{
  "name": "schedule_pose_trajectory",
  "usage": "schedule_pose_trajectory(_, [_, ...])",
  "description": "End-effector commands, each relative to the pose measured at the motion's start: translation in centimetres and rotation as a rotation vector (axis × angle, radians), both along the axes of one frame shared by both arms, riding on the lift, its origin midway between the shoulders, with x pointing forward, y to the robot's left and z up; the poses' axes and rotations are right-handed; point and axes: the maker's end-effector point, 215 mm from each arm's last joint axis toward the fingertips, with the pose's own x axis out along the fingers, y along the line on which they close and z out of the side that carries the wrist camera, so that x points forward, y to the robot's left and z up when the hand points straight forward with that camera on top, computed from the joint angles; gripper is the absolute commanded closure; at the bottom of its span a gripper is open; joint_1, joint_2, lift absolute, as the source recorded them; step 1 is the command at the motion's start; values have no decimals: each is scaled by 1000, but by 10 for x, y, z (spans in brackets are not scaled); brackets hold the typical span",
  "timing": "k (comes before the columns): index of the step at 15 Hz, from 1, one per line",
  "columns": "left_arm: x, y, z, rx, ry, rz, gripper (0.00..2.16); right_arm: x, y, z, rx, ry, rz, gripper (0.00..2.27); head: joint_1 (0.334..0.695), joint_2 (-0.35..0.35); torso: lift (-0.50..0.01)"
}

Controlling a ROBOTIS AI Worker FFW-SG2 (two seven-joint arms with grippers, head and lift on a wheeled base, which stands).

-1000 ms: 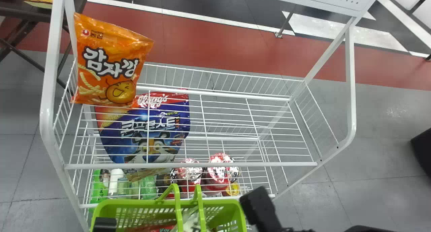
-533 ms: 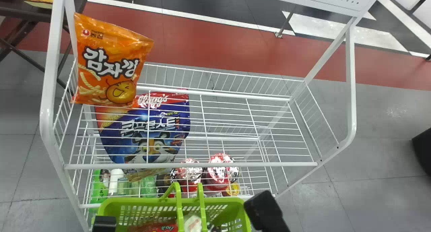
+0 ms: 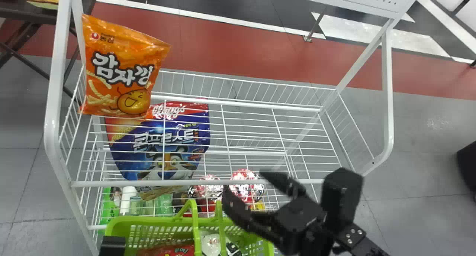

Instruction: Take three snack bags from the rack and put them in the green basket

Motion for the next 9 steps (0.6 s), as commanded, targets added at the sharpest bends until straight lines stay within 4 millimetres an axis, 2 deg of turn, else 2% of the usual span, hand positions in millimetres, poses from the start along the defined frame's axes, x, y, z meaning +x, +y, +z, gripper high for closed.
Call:
schedule_pose_trajectory(1, [-1,-2,-1,0,2,-4,1760,17,4,55,79,-268,-57,53,695,-350,-6])
schedule_pose_trajectory(5, [0,-1,0,-8,5,-7,1760,20,6,55,134,-298,-173,53,695,-350,-6])
schedule_pose_trajectory(7, [-1,-2,1,-6,5,-17,1760,23,1,59,144,-299,-205,53,695,-350,-6])
schedule_pose_trajectory(9, [-3,-1,2,-9,4,-23,1760,24,-5,54,140,-283,-230,53,695,-350,-6])
